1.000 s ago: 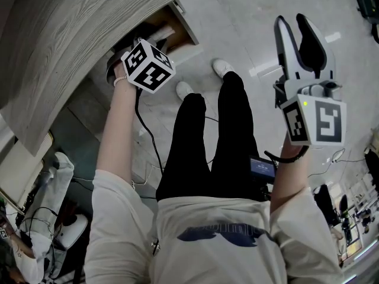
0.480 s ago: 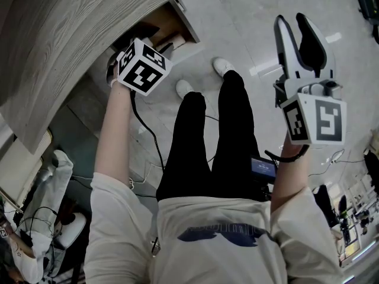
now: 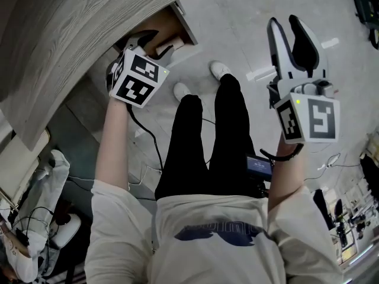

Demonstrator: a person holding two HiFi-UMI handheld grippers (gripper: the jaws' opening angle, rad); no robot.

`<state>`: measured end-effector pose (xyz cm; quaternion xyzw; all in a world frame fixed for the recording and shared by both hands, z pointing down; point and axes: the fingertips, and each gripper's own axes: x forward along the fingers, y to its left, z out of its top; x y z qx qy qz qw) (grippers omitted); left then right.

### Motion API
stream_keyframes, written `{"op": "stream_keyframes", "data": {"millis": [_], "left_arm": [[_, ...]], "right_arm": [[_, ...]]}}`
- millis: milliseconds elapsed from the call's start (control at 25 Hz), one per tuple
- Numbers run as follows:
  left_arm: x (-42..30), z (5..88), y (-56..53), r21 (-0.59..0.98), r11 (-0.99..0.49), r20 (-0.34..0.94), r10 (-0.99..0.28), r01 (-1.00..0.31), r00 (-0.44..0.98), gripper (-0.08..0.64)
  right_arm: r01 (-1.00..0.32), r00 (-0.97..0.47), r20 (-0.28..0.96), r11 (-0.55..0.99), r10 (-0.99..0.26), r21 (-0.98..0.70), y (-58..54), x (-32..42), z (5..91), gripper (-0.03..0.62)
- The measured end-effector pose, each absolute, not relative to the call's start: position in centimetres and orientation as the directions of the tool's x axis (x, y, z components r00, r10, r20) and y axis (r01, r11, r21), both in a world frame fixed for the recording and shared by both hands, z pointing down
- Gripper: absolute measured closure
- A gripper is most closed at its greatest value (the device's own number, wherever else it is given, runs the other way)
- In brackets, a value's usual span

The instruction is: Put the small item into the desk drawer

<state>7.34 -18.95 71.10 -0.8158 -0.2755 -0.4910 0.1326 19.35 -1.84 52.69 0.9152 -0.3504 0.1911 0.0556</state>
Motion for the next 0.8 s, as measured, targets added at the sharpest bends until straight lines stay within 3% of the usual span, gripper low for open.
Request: {"op": "stream_keyframes", "data": {"millis": [200, 320, 600, 800], "left_arm": [[5.6, 64.1, -18.8, 0.089, -0.872, 0.805, 0.348, 0.482, 0.480, 0.357], [4.9, 58.3, -20.1, 0.129, -0.931, 0.726, 0.323, 0.341, 0.607, 0.357], [1.5, 42.6, -25.0, 0.151, -0.988, 0.504, 0.113, 0.041, 0.856, 0.364], [-2.3, 34.3, -26.4, 0.146, -0.985, 0.378, -0.030, -0.091, 0.925, 0.371]], "right_arm": [[-0.696, 0.654, 0.364, -0.716, -0.663, -0.051, -3.5, 18.6, 49.0, 0.440], [-0.728, 0.632, 0.329, -0.683, -0.702, -0.061, -5.3, 18.6, 45.8, 0.440], [-0.816, 0.552, 0.220, -0.575, -0.804, -0.054, -10.2, 16.4, 34.9, 0.446], [-0.884, 0.456, 0.152, -0.466, -0.877, -0.036, -12.9, 12.7, 27.7, 0.451]]}}
